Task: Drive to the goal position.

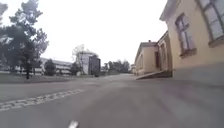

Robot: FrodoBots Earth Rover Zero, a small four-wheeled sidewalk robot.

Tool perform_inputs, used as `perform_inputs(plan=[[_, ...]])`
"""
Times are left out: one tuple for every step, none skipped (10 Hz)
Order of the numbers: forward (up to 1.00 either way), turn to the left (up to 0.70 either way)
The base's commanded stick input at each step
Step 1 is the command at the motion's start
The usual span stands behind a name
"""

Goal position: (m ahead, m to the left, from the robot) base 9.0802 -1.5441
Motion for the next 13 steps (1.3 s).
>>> perform_inputs(plan=[[1.00,0.00],[1.00,0.00],[1.00,0.00],[1.00,0.00],[1.00,0.00],[1.00,0.00],[1.00,0.00],[1.00,0.00],[1.00,0.00],[1.00,0.00],[1.00,0.00],[1.00,0.00],[1.00,-0.39]])
